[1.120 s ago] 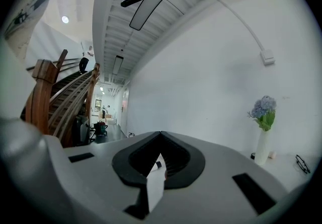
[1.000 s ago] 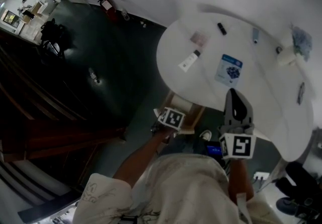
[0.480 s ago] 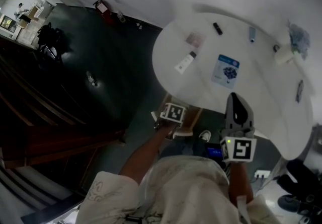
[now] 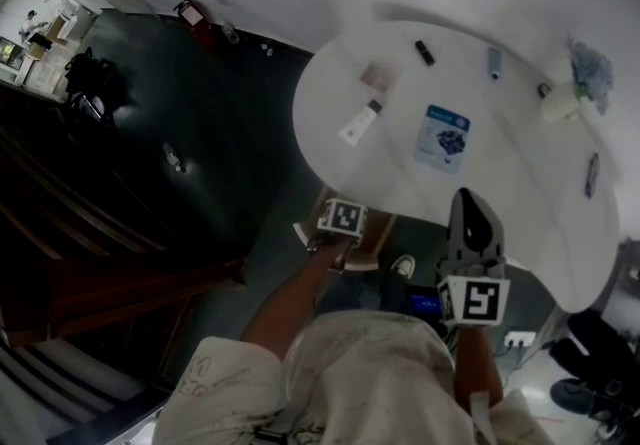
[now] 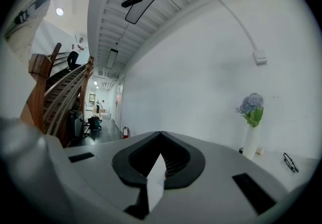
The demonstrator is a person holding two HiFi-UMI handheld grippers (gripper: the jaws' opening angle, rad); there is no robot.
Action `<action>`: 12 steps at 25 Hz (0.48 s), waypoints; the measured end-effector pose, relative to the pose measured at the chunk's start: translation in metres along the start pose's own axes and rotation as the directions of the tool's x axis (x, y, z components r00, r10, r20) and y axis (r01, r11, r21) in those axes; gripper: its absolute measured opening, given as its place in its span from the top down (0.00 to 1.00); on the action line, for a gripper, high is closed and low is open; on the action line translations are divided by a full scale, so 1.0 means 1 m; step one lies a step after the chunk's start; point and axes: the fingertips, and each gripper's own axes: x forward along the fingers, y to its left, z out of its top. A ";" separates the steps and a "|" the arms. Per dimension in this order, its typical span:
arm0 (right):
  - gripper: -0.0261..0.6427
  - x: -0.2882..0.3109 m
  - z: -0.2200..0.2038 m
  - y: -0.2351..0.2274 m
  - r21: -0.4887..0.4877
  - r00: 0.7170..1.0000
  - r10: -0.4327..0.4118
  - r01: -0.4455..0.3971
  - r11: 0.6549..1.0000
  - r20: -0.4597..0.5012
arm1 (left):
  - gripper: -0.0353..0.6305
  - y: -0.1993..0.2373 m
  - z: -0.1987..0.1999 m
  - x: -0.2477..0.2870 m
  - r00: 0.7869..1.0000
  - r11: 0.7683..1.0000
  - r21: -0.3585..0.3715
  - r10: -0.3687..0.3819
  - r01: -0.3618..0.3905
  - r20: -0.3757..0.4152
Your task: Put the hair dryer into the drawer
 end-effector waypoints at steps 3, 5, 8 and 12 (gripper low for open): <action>0.95 0.000 -0.003 -0.003 0.003 1.000 -0.008 0.008 1.000 -0.010 | 0.58 -0.003 0.003 0.005 1.000 1.000 0.009 -0.015 0.015 0.001; 0.95 0.000 -0.005 -0.003 0.008 1.000 -0.011 0.012 1.000 -0.016 | 0.58 -0.006 0.001 0.007 0.999 0.999 0.007 -0.033 0.034 -0.020; 0.95 0.001 -0.007 -0.003 0.008 1.000 -0.009 0.009 1.000 -0.019 | 0.58 -0.008 0.003 0.007 0.999 0.999 0.008 -0.038 0.039 -0.025; 0.95 0.003 -0.007 0.000 0.003 1.000 -0.002 0.002 1.000 -0.019 | 0.58 -0.010 0.017 0.003 0.999 0.999 0.017 -0.038 0.038 -0.003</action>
